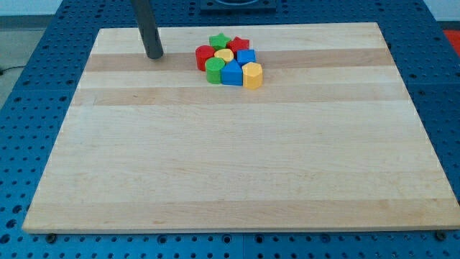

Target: Separate green star from the red circle

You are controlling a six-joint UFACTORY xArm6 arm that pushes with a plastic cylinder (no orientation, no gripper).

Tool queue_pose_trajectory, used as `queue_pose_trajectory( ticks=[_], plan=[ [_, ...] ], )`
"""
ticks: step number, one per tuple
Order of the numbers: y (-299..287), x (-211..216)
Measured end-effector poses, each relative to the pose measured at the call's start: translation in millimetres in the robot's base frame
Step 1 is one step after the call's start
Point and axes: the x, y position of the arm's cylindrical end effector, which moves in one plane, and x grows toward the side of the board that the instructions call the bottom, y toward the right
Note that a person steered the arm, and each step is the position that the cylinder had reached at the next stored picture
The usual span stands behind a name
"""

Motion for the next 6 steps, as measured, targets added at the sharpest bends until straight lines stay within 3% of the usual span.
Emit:
queue_pose_trajectory(
  ticks=[1, 3, 5, 6],
  plan=[
    [19, -21],
    [137, -21],
    [167, 29],
    [147, 44]
  ],
)
